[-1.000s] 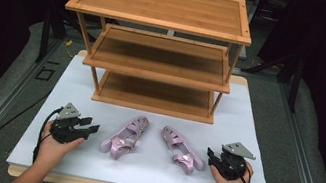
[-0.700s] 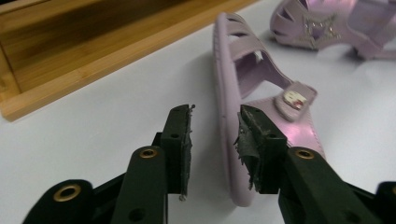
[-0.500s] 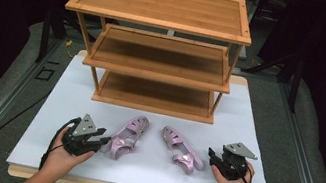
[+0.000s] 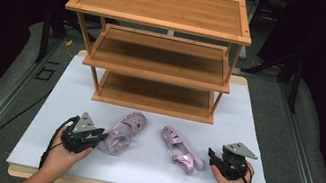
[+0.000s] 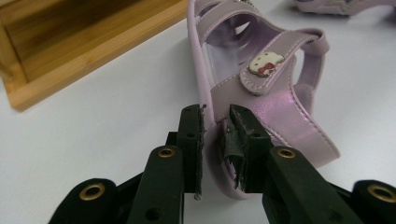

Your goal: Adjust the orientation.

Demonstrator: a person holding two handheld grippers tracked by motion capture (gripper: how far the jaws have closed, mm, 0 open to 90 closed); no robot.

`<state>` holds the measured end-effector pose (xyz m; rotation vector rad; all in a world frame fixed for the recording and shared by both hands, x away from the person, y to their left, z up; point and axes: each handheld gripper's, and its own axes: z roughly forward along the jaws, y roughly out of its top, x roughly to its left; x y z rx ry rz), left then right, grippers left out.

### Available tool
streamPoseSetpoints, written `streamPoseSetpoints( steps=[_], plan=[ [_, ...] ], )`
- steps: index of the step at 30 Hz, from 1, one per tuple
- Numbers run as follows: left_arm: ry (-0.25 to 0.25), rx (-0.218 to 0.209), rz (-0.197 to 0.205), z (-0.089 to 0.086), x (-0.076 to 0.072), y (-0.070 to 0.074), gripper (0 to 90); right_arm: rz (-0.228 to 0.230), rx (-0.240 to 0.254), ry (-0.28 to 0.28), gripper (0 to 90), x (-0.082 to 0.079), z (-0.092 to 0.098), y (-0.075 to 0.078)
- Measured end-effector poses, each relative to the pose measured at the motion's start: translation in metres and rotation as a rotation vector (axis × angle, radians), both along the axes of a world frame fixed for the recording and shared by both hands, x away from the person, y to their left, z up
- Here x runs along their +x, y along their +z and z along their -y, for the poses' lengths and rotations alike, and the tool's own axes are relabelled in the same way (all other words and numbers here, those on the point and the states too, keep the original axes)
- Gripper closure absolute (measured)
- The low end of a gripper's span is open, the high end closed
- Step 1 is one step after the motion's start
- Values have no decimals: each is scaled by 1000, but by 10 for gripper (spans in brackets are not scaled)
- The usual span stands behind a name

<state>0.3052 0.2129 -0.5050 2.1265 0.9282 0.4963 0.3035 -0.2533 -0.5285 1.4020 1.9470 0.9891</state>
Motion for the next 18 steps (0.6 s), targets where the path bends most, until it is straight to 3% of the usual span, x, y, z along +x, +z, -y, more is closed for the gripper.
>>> streamPoseSetpoints(
  steps=[3, 7, 9, 12, 16, 18],
  plan=[
    [19, -5, -15, -7, 7, -4, 742, -4, 3, 0, 442, 0, 0, 0],
    [47, -35, -67, -18, 20, -13, 731, -10, 8, 1, 444, 1, 0, -1],
    [85, 6, -68, -24, 26, -16, 737, -15, 15, -2, 444, 1, 0, -1],
    [93, -41, -121, -32, 32, -20, 685, -13, 18, 2, 446, 1, 1, -1],
    [109, -43, -117, -35, 32, -13, 637, -11, 23, -8, 446, 0, 2, -1],
    [112, -39, -97, -37, 31, -4, 612, -11, 26, -14, 445, 0, 3, -1]
  ],
)
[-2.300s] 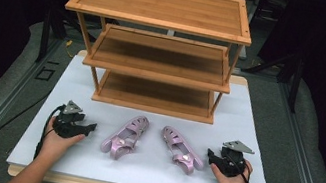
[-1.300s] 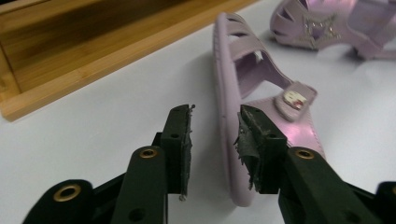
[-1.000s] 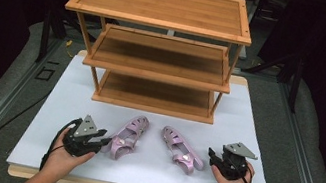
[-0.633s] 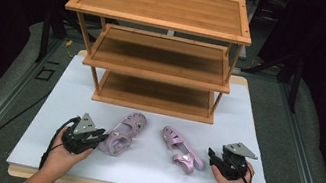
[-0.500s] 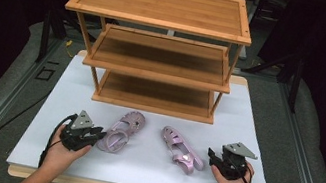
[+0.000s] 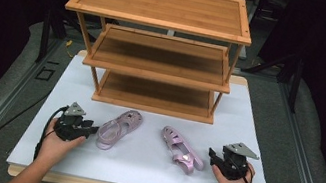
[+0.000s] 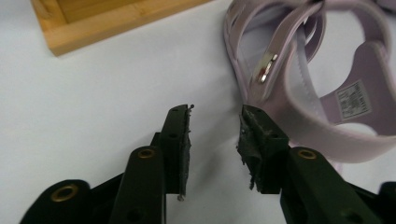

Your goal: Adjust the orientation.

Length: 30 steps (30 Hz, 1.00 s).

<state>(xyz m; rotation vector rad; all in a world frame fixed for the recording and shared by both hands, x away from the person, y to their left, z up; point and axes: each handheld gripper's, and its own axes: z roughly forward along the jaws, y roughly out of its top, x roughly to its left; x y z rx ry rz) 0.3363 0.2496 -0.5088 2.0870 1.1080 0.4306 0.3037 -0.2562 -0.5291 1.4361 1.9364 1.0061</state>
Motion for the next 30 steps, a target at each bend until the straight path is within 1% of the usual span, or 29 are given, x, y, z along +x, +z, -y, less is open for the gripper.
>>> streamPoseSetpoints(
  steps=[2, 3, 4, 5, 6, 8, 9, 10, 11, 12, 13, 14, 15, 19, 22, 23, 24, 25, 26, 29, 30],
  plan=[
    [4, -18, -2, -1, 0, 11, 585, 1, 6, 0, 446, 0, 1, 0],
    [5, -24, 5, 0, 0, 17, 578, 3, 11, 0, 446, 0, 1, 0],
    [-2, -19, 17, 1, 0, 23, 567, 1, 13, -3, 446, -1, 1, 0],
    [-14, -9, 11, 2, 1, 29, 559, -3, 17, -6, 446, -1, 1, 0],
    [-25, 2, -3, 5, 3, 35, 552, -5, 17, -6, 446, 0, 1, -1],
    [-48, 3, -37, 8, 8, 44, 526, -9, 19, -3, 446, 0, 0, -1],
    [-62, 1, -54, 11, 11, 47, 528, -9, 19, -2, 447, 0, 0, -1],
    [-75, 9, -72, 14, 13, 50, 534, -8, 17, -2, 446, -1, 0, -1],
    [-88, 39, -85, 17, 16, 53, 537, -7, 17, -5, 447, -1, 0, -1],
    [-86, 63, -93, 21, 19, 54, 538, -6, 15, -5, 446, -1, 0, -1],
    [-95, 82, -109, 25, 21, 54, 569, -7, 16, -6, 447, -1, 0, -1],
    [-120, 103, -130, 28, 24, 55, 599, -7, 17, -5, 446, -1, 0, -1],
    [-124, 113, -152, 32, 26, 54, 619, -6, 18, -4, 447, -1, 0, -1],
    [-150, 175, -234, 48, 34, 50, 648, -10, 20, -2, 447, -1, 1, -1],
    [-145, 239, -296, 58, 41, 47, 655, -11, 21, 0, 447, -1, 0, -2],
    [-147, 259, -326, 61, 44, 45, 659, -13, 21, 1, 446, -1, 0, -2],
    [-151, 275, -341, 63, 46, 44, 664, -14, 19, 3, 446, 0, 0, -2],
    [-138, 274, -350, 66, 47, 42, 669, -15, 19, 3, 446, 0, 0, -2],
    [-130, 287, -358, 68, 49, 42, 669, -15, 19, 4, 446, 0, 0, -2],
    [-116, 303, -397, 74, 56, 37, 669, -18, 18, 6, 446, 0, -1, -3],
    [-117, 310, -401, 76, 58, 36, 668, -19, 18, 5, 446, 0, -1, -3]
  ],
)
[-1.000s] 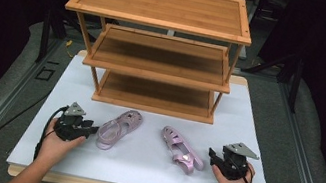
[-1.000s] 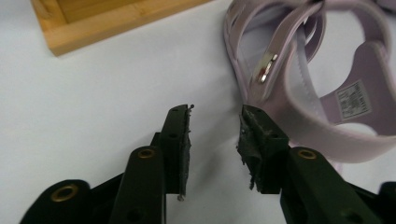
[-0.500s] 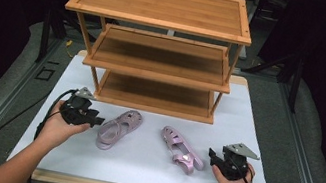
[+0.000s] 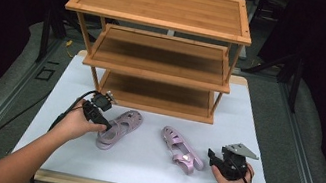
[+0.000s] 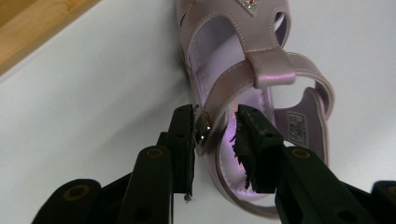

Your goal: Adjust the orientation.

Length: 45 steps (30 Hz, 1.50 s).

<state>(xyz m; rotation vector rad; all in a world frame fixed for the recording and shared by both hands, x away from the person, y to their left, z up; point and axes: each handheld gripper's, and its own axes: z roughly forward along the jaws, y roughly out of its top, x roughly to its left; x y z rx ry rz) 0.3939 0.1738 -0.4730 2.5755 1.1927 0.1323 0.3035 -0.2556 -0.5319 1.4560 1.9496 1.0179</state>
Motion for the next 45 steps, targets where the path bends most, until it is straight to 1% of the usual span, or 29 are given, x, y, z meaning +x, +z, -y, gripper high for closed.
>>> streamPoseSetpoints(
  steps=[2, 3, 4, 5, 6, 7, 8, 9, 11, 12, 13, 14, 16, 18, 19, 20, 22, 25, 26, 27, 28, 31, 35, 36, 38, 39, 40, 44, 45],
  plan=[
    [-16, 14, -17, 3, 3, -3, 669, -6, -1, 2, 447, 0, 0, 0],
    [-15, 21, -29, 4, 4, -3, 682, -6, -1, 3, 446, 0, 0, 0],
    [-22, 43, -33, 5, 5, -5, 687, -5, -1, 2, 447, 0, 0, 0],
    [-32, 55, -41, 6, 7, -5, 705, 1, 2, 1, 447, 0, 0, 0],
    [-26, 57, -45, 7, 7, -6, 713, 3, 5, 3, 446, 0, 0, 0],
    [-32, 67, -53, 7, 8, -7, 717, 2, 5, 2, 446, 0, 0, 0],
    [-41, 91, -57, 8, 9, -8, 720, 0, 5, 1, 446, 0, 0, -1],
    [-40, 93, -63, 9, 9, -10, 721, -5, 8, 5, 447, 0, 0, -1],
    [-43, 109, -64, 11, 10, -11, 749, -3, 3, 5, 447, 1, 0, -1],
    [-25, 104, -54, 12, 9, -13, 759, -3, 2, 3, 446, 1, 0, -1],
    [-21, 104, -52, 12, 9, -13, 767, -3, 1, 4, 446, 0, 0, -1],
    [-26, 117, -61, 13, 10, -13, 772, -3, 1, 5, 447, 1, 0, -1],
    [-24, 125, -56, 13, 11, -13, 784, -3, 0, 7, 447, 1, -1, -1],
    [-27, 130, -63, 13, 12, -12, 795, -5, 0, 6, 446, 1, -1, -2],
    [-52, 155, -70, 12, 13, -11, 799, -4, 0, 6, 446, 1, -1, -2],
    [-44, 149, -73, 12, 14, -12, 803, -4, 1, 7, 446, 1, -1, -2],
    [-47, 154, -76, 11, 14, -12, 811, -4, 0, 6, 447, 1, -1, -2],
    [-45, 145, -85, 11, 15, -12, 816, -4, 1, 6, 446, 1, 0, -2],
    [-29, 135, -86, 12, 15, -12, 818, -4, 0, 7, 446, 1, 0, -2],
    [-30, 136, -88, 12, 16, -12, 818, -4, 0, 8, 446, 1, -1, -2],
    [-53, 155, -99, 11, 17, -11, 819, -5, 0, 5, 447, 1, -1, -2],
    [-55, 156, -100, 12, 17, -11, 820, -5, 0, 6, 447, 1, 0, -2],
    [-52, 150, -105, 12, 18, -10, 821, -6, -1, 5, 447, 1, 0, -2],
    [-37, 139, -106, 13, 18, -11, 822, -7, 0, 6, 447, 1, -1, -2],
    [-42, 140, -107, 13, 19, -10, 823, -6, 0, 7, 447, 1, -1, -2],
    [-60, 153, -110, 12, 20, -9, 823, -5, 0, 6, 447, 1, -1, -2],
    [-60, 153, -107, 12, 19, -9, 824, -5, 0, 4, 447, 1, 0, -2],
    [-68, 148, -120, 12, 19, -8, 826, -5, 2, 4, 447, 1, 0, -2],
    [-54, 136, -111, 13, 19, -8, 826, -6, 2, 4, 447, 1, 0, -2]
  ],
)
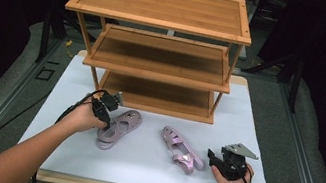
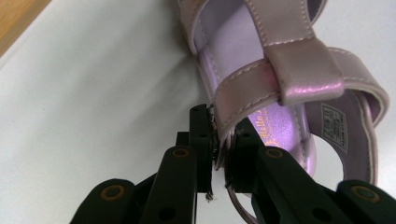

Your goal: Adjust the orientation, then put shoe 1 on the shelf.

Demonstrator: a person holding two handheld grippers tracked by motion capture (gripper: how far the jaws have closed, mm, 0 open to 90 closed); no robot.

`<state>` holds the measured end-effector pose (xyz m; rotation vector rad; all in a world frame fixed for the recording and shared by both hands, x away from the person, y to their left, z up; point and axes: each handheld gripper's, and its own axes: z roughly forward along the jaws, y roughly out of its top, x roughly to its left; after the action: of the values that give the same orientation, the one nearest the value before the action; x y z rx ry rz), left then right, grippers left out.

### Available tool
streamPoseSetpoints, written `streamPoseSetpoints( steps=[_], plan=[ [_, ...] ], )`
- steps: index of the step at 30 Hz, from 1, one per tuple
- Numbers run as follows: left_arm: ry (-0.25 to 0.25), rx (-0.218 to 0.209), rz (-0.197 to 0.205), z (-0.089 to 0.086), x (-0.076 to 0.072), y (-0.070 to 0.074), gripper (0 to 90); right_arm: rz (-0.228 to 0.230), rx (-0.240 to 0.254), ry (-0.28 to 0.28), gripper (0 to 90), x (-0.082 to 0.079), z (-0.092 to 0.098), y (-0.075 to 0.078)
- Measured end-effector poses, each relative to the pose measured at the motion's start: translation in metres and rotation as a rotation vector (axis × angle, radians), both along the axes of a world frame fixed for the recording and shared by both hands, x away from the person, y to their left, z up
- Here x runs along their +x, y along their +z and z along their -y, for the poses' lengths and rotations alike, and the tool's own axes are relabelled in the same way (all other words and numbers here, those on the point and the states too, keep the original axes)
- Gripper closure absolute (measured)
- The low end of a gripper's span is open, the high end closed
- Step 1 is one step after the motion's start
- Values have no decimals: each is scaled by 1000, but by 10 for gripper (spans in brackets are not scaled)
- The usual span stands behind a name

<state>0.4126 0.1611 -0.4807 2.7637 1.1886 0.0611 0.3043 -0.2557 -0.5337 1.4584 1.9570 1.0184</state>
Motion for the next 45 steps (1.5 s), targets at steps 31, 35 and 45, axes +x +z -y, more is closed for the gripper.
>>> streamPoseSetpoints(
  steps=[31, 35, 45],
  plan=[
    [48, -477, 285, -55, -42, 42, 829, 7, 14, -10, 450, 0, 1, 0],
    [72, -555, 363, -63, -50, 46, 829, 9, 21, -13, 450, -1, 1, 1],
    [164, -643, 621, -71, -72, 64, 830, 4, 23, -19, 450, 0, 2, 0]
  ],
)
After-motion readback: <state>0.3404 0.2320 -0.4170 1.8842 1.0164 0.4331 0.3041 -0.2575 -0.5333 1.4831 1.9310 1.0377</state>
